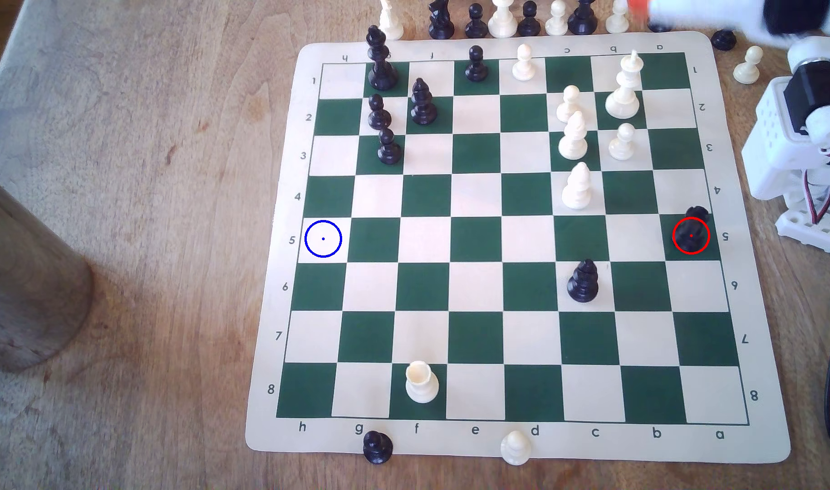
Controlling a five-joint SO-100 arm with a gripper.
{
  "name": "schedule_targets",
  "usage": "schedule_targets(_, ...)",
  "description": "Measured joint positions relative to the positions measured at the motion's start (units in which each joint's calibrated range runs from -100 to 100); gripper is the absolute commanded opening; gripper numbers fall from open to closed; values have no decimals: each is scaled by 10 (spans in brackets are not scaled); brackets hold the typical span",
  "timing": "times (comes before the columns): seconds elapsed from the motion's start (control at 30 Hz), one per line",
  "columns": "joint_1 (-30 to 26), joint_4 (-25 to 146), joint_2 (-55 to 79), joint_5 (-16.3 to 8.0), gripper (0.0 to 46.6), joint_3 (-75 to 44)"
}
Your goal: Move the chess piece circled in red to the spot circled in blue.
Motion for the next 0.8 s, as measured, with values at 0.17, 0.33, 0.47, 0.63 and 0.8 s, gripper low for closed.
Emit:
schedule_targets(0.17,-31,126,12,-51,159,-2)
schedule_targets(0.33,-49,226,34,-86,153,-2)
schedule_targets(0.47,-102,288,76,-114,156,-2)
schedule_targets(0.63,-121,269,147,-138,157,25)
schedule_targets(0.8,-91,217,251,-148,147,33)
